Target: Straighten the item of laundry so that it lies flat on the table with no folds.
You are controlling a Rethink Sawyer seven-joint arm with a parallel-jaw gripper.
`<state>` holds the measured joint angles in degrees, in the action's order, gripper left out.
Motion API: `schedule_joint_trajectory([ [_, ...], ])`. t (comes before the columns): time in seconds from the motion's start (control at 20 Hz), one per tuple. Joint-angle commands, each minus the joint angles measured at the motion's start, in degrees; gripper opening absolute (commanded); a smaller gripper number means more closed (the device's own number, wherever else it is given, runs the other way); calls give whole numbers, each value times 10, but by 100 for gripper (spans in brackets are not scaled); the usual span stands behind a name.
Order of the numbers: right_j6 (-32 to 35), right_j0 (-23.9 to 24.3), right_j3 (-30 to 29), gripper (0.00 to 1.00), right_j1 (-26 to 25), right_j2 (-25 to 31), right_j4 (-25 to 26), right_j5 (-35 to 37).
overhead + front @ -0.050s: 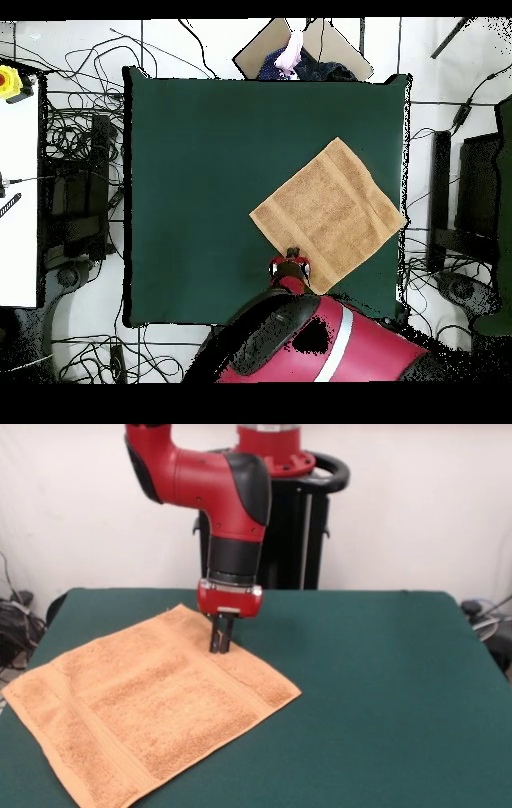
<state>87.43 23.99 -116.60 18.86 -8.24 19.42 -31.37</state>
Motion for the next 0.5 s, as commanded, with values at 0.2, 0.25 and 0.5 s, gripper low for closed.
schedule_joint_trajectory([
  [0.2, 158, 0, -71, 0, -111, 40, -83, 87],
  [0.25, 156, 3, -74, 0, -114, 43, -84, 87],
  [0.5, 151, 22, -92, 0, -124, 57, -87, 98],
])
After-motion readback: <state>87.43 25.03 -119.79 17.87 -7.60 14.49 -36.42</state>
